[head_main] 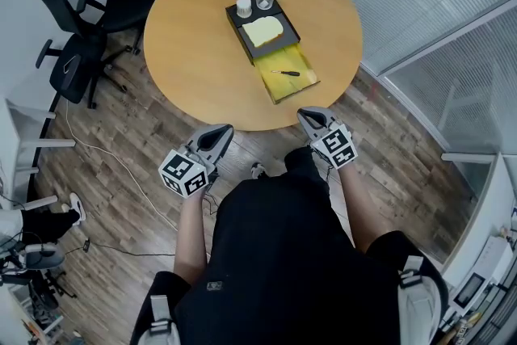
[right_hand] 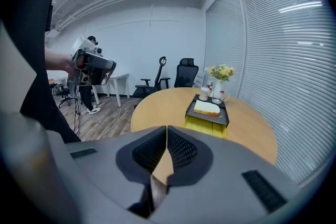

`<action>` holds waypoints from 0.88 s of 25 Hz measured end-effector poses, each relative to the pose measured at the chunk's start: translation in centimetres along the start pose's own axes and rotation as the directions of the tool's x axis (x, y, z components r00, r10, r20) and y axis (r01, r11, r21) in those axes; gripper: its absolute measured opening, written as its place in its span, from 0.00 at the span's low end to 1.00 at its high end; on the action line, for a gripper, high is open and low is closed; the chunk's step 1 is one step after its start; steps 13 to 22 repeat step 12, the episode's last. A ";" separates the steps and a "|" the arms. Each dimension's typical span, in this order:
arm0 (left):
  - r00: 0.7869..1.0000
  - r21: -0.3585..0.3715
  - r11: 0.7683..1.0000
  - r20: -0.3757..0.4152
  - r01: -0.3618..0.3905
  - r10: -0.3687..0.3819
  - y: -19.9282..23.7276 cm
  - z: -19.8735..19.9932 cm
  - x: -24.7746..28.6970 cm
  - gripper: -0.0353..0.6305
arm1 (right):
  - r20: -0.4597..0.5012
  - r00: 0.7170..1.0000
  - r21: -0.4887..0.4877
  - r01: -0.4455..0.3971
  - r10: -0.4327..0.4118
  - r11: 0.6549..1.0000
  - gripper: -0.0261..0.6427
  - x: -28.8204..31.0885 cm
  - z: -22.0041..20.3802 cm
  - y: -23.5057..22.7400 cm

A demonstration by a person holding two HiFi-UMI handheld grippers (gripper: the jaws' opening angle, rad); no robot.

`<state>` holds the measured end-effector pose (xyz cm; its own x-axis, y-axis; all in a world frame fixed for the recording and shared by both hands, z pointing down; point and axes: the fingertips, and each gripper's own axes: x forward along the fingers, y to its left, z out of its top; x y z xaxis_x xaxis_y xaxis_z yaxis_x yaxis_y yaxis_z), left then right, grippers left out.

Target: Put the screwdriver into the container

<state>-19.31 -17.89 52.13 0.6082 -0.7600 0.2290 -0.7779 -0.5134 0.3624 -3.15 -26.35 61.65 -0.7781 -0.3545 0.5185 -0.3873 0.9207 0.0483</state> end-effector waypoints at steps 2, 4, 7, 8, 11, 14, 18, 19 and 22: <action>1.000 0.004 1.000 0.000 0.003 -0.003 0.0 0.1 0.1 0.06 | -0.001 1.000 -0.003 0.003 -0.003 1.000 0.05 0.0 0.0 -0.1; 1.000 0.007 1.000 -0.001 0.006 -0.006 -0.1 0.2 0.2 0.06 | -0.002 1.000 -0.003 0.005 -0.005 1.000 0.05 -0.1 -0.1 -0.1; 1.000 0.008 1.000 0.002 0.009 -0.009 0.0 0.3 0.3 0.06 | 0.005 1.000 -0.006 0.014 -0.014 1.000 0.05 -0.1 -0.1 -0.2; 1.000 0.009 1.000 0.002 0.010 -0.010 0.0 0.4 0.4 0.06 | 0.010 1.000 -0.009 0.019 -0.019 1.000 0.05 -0.2 0.0 -0.4; 1.000 0.009 1.000 -0.003 0.016 -0.016 0.0 0.3 0.8 0.06 | 0.026 0.999 -0.020 0.034 -0.033 0.999 0.05 -0.3 0.5 -1.0; 1.000 0.009 1.000 -0.004 0.017 -0.017 0.0 0.3 0.9 0.06 | 0.028 0.999 -0.023 0.037 -0.036 0.999 0.05 -0.4 0.6 -1.1; 1.000 0.009 1.000 -0.004 0.017 -0.017 0.0 0.3 0.9 0.06 | 0.028 0.999 -0.023 0.037 -0.036 0.999 0.05 -0.4 0.6 -1.1; 1.000 0.009 1.000 -0.004 0.017 -0.017 0.0 0.3 0.9 0.06 | 0.028 0.999 -0.023 0.037 -0.036 0.999 0.05 -0.4 0.6 -1.1; 1.000 0.009 1.000 -0.004 0.017 -0.017 0.0 0.3 0.9 0.06 | 0.028 0.999 -0.023 0.037 -0.036 0.999 0.05 -0.4 0.6 -1.1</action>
